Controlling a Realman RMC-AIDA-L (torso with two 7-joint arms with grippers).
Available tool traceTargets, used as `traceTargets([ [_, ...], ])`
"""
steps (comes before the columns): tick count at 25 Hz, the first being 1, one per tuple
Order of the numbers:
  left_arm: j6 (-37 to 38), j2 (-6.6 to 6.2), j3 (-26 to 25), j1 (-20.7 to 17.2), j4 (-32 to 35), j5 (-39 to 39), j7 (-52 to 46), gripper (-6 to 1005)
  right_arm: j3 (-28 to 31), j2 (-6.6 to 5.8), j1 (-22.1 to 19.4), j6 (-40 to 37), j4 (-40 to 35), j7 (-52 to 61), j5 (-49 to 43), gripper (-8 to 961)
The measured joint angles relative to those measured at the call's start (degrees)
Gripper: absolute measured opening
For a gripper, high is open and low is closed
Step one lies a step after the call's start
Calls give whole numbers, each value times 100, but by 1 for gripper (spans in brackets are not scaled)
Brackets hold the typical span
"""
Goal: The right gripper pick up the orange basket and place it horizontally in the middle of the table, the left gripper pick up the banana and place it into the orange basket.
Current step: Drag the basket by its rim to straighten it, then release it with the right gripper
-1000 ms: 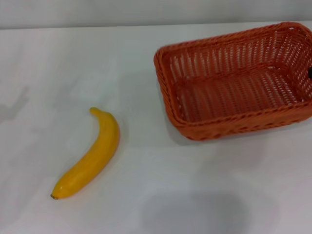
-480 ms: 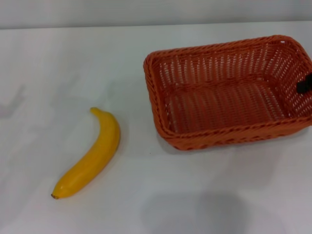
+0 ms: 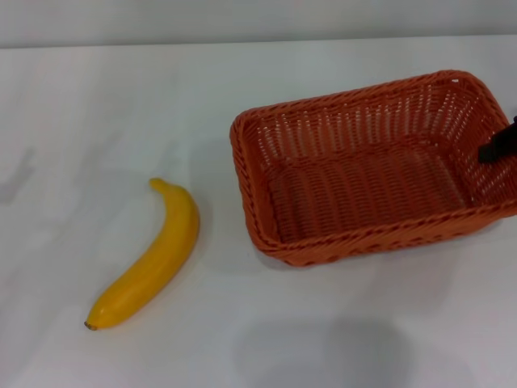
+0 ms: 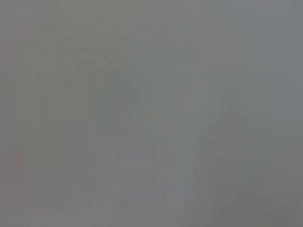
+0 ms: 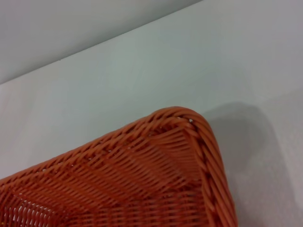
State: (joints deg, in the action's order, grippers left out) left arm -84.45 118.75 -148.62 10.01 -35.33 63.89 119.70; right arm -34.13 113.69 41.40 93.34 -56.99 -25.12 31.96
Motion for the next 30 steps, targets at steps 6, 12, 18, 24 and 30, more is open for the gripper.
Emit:
traceTargets([
  [6, -18, 8, 0, -43, 0, 15, 1, 878, -4, 16, -19, -68, 195, 20, 5, 198],
  [12, -32, 8, 0, -81, 0, 24, 1, 878, 2, -4, -27, -57, 264, -13, 81, 560],
  [18, -43, 8, 0, -96, 0, 22, -28, 877, -5, -53, -83, 18, 223, -84, 180, 690],
  [24, -55, 8, 7, -104, 0, 22, -128, 877, 1, -161, -125, 129, 185, -296, 493, 704],
  [30, -150, 14, 6, -154, -13, 19, -425, 877, 54, -240, -264, 196, -126, -765, 910, 709],
])
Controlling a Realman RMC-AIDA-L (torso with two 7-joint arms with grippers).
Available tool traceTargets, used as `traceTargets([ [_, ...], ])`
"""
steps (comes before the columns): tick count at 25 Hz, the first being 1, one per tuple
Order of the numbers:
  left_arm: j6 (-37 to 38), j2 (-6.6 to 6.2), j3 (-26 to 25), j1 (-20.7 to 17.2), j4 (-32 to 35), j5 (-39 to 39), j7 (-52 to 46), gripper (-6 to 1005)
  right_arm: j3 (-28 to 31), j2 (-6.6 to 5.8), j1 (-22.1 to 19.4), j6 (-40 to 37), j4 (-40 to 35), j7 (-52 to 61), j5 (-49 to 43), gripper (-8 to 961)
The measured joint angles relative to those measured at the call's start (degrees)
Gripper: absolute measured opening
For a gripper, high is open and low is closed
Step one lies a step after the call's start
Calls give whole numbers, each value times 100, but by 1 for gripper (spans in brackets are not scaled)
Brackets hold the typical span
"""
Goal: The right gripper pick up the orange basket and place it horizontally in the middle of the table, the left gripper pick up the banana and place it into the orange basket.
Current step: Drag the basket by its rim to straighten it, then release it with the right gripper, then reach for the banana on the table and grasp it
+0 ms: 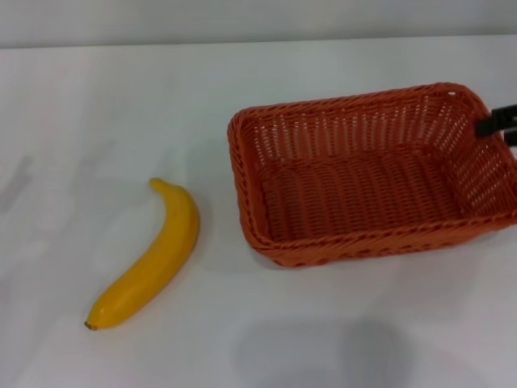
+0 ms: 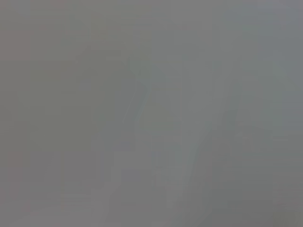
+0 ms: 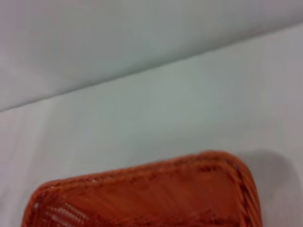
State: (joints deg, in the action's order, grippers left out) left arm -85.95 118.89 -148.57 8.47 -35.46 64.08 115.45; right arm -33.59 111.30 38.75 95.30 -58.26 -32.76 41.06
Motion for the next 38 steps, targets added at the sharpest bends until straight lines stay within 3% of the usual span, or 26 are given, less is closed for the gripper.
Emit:
traceTargets([
  [7, 38, 18, -3, -150, -539, 237, -1033, 876, 14, -164, -276, -17, -452, -672, 729, 708],
  [12, 382, 28, -3, -262, -1390, 630, -2533, 876, 72, -253, -416, -107, -625, -1147, 969, 708],
  [18, 736, 20, -5, -230, -2915, 2015, -4908, 876, 284, -251, -543, -273, -777, -1661, 975, 707],
  [21, 787, -1, -6, -42, -3752, 3093, -6274, 875, 375, -272, -601, -363, -778, -1866, 978, 707],
  [22, 787, -1, -6, -42, -3752, 3093, -6274, 875, 389, -280, -628, -415, -778, -1940, 979, 707],
  [25, 275, -156, -3, 457, -4753, 4612, -7874, 875, 397, -303, -713, -543, -783, -2087, 983, 707],
  [29, -584, -430, -9, 1136, -5113, 5791, -8720, 874, 419, -316, -817, -750, -769, -2343, 990, 706],
  [32, -1434, -599, 27, 1771, -5105, 6786, -8977, 872, 506, -277, -855, -797, -729, -2557, 991, 706],
  [35, -1995, -691, 135, 2317, -4906, 7611, -9038, 872, 595, -212, -883, -849, -723, -2749, 992, 706],
  [38, -2323, -798, 505, 2667, -4717, 8207, -9061, 873, 615, -166, -888, -923, -713, -2888, 1018, 706],
])
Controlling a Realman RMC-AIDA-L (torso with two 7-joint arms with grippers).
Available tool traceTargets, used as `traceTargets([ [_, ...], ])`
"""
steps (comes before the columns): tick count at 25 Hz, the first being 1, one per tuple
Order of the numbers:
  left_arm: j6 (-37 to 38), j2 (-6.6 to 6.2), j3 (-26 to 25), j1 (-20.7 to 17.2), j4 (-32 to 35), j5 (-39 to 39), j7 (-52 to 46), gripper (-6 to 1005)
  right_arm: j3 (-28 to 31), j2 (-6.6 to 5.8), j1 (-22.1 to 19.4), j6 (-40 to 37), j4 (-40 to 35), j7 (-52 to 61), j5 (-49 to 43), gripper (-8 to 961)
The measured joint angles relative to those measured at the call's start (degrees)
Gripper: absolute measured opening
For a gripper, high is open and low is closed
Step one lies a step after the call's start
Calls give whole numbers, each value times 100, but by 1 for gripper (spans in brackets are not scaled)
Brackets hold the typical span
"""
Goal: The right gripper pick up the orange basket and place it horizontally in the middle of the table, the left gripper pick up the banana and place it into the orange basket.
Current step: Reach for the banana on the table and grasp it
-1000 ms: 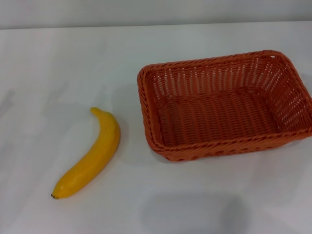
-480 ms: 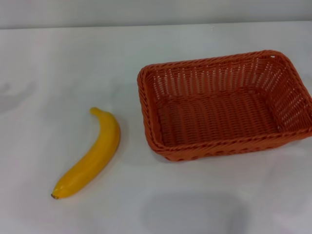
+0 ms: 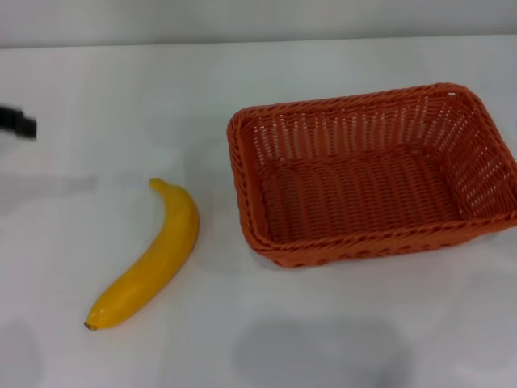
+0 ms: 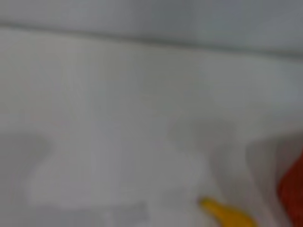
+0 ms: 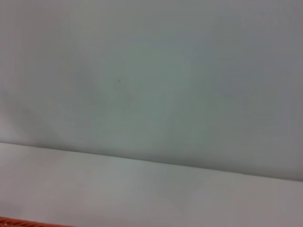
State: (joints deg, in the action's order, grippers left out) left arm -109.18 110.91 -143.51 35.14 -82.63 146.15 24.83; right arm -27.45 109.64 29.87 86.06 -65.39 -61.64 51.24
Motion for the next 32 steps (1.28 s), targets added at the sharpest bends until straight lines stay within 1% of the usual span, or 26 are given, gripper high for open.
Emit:
traceTargets([
  [2, -114, -63, 368, 150, 118, 220, -14, 873, -5, 37, 7, -49, 7, -79, 25, 706],
  [4, -164, -95, 635, 240, 210, 359, -22, 872, -28, 76, 35, -79, 8, -125, 29, 705],
  [7, -163, -89, 914, 369, 396, 522, -20, 872, -62, 129, 67, -123, 8, -216, 85, 705],
  [9, -145, -79, 967, 410, 457, 540, -17, 872, -65, 140, 35, -149, 9, -286, 198, 705],
  [10, 2, -20, 1047, 584, 723, 565, -13, 872, -62, 141, 9, -164, 8, -320, 259, 705],
  [14, 245, 86, 1198, 838, 1191, 570, -24, 872, -36, 181, -29, -176, 8, -456, 336, 705],
  [19, 497, 216, 1613, 1214, 1867, 573, -39, 873, -60, 249, -22, -272, 8, -586, 338, 704],
  [22, 592, 253, 1803, 1395, 2202, 573, -40, 873, -72, 268, 1, -313, 9, -620, 339, 704],
  [25, 625, 243, 1978, 1585, 2576, 590, -45, 873, -71, 270, 11, -343, 9, -638, 342, 704],
  [28, 627, 227, 2047, 1725, 2835, 723, -52, 873, -69, 272, 11, -381, 9, -651, 343, 704],
  [32, 690, 277, 2058, 1824, 3031, 1080, -90, 873, -67, 300, 11, -405, 9, -665, 343, 704],
])
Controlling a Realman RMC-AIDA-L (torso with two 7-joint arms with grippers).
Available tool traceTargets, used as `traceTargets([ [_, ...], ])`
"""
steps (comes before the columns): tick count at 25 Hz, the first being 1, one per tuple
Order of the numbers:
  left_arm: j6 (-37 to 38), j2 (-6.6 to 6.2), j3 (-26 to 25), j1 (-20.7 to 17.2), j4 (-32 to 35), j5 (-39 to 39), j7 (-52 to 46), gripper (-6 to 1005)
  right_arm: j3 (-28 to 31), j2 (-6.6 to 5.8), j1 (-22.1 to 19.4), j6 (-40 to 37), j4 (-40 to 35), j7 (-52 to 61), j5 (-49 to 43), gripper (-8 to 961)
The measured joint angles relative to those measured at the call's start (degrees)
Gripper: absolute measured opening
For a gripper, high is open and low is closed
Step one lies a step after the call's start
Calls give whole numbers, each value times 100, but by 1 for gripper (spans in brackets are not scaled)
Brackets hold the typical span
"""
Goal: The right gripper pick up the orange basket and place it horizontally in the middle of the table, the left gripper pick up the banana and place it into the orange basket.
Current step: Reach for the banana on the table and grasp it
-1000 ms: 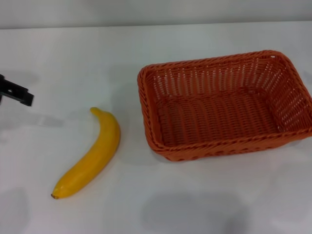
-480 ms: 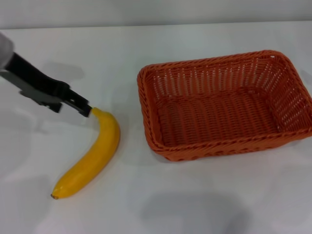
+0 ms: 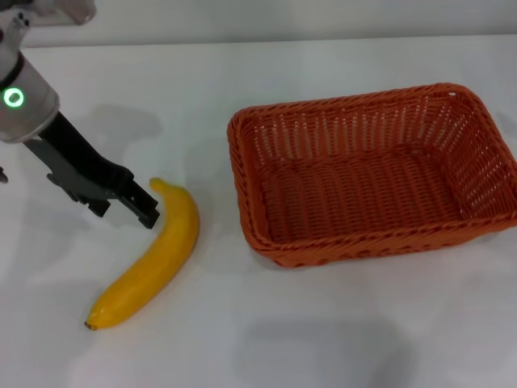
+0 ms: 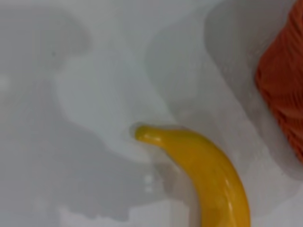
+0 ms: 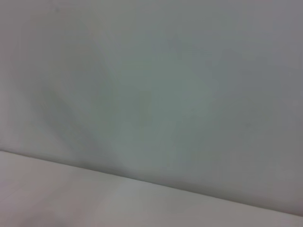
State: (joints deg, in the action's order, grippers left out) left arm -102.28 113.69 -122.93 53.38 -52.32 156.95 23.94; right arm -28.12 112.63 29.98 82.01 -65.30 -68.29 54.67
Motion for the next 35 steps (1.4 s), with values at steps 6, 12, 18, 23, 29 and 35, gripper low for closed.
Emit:
traceTargets([
  [6, 413, 147, 7, 84, 413, 34, -36, 872, 0, 86, 1, -71, 27, -78, 0, 704],
  [12, 684, 313, 142, 211, 704, 76, -115, 873, -8, 108, 36, -93, 82, -97, 0, 704],
  [18, 795, 398, 382, 282, 817, 83, -243, 873, -34, 125, 41, -102, 108, -96, -1, 704],
  [23, 857, 449, 587, 315, 946, 111, -339, 872, -71, 130, 38, -109, 140, -95, -1, 704],
  [29, 1033, 513, 703, 277, 950, 230, -408, 871, -71, 139, 11, -104, 141, -83, -1, 704],
  [35, 1269, 522, 797, 240, 1083, 231, -439, 868, -70, 137, -9, -107, 140, -74, -1, 704],
])
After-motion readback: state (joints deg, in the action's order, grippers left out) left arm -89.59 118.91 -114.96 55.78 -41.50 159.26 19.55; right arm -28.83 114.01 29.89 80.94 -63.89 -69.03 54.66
